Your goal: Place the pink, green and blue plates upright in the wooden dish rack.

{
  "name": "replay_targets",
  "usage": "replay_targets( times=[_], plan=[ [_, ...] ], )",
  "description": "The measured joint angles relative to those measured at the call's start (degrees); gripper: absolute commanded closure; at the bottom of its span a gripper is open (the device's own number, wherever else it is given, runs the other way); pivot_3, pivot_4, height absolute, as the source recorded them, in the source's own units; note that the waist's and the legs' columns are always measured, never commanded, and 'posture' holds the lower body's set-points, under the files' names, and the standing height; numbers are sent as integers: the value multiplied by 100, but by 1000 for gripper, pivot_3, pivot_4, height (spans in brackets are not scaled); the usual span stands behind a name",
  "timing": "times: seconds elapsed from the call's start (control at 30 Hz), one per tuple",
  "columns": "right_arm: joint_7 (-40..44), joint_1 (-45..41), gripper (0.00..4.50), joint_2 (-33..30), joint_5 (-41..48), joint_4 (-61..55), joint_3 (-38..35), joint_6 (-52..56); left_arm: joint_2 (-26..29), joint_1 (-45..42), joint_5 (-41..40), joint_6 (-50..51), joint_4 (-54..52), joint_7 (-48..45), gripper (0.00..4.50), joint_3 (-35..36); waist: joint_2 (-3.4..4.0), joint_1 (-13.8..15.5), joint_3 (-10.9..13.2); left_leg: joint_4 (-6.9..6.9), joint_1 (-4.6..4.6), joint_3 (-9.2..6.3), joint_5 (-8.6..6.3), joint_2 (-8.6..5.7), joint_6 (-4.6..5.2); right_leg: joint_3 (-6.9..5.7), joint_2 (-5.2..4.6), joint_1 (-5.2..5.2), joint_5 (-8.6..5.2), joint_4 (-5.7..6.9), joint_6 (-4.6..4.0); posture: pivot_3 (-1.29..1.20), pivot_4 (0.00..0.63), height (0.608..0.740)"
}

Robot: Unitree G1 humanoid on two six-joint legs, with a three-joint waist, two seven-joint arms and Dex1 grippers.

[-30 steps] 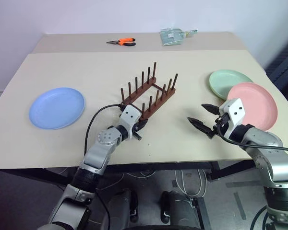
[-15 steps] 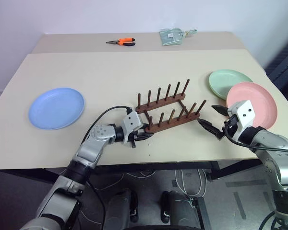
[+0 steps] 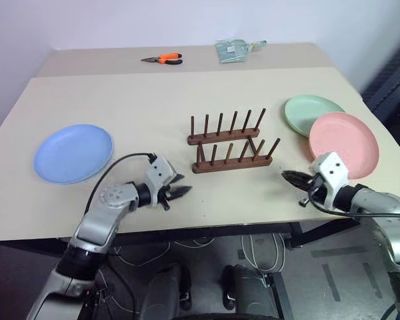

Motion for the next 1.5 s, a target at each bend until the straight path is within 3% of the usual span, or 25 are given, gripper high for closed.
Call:
replay_targets(
  times=[0.13,0.3,0.57,0.67,0.83,0.93,1.1,1.33,1.5],
  plan=[
    [-176,-621,4412,324,-465,572,652,3,-539,-434,639,57,282,812,2504,-471,-1,46,0,6,0,1,1,-2,1,-3,4,2,1,2,0,0,150,740],
    [-563,-1828,4412,904,-999,1714,1109,-94,-1159,-1060,947,-73,1230,1692,2504,-431,-2,51,-1,12,2,2,1,1,2,-5,10,5,3,4,3,0,150,740],
    [-1176,-2866,4412,1327,-1608,3484,1201,-975,-1289,-1544,1024,-595,2158,2078,2504,-296,-1,15,-3,11,6,3,3,0,1,-6,22,12,4,5,5,0,150,740],
    [-1019,-2783,3630,1198,-1601,3383,1158,-1020,-1204,-1509,1027,-681,2132,2061,2504,-292,0,-18,-3,11,5,3,3,0,1,-7,21,12,4,4,6,0,150,740],
    [-593,-1533,1327,142,-1185,1621,151,-667,-673,-779,780,-701,1124,1444,2504,-150,7,-42,2,-6,-4,3,1,0,-1,-7,4,-1,1,-4,9,0,150,740],
    [-547,-875,1327,-419,-1208,825,-380,-507,-497,-533,499,-621,510,1005,2504,-116,4,-39,0,-2,3,2,-2,1,-7,-8,2,6,1,-3,8,0,150,740],
    [-666,-306,1327,-444,-1334,529,-458,-290,-470,-521,-11,-435,-47,415,2504,-128,7,-46,1,-1,2,3,-3,1,-8,-2,0,1,0,-1,7,0,150,740],
    [-1383,-986,1327,-52,-1862,1612,-49,-418,-598,-774,-336,-227,-133,159,2504,-160,6,-38,2,4,0,6,2,0,-2,-5,7,2,0,0,8,0,150,740],
    [-1693,-1267,3540,-11,-2140,2414,181,-766,-551,-762,-363,-178,-155,166,2504,-154,6,-33,2,3,-2,6,3,-2,0,-5,19,3,-1,-1,10,0,150,740]
  ],
)
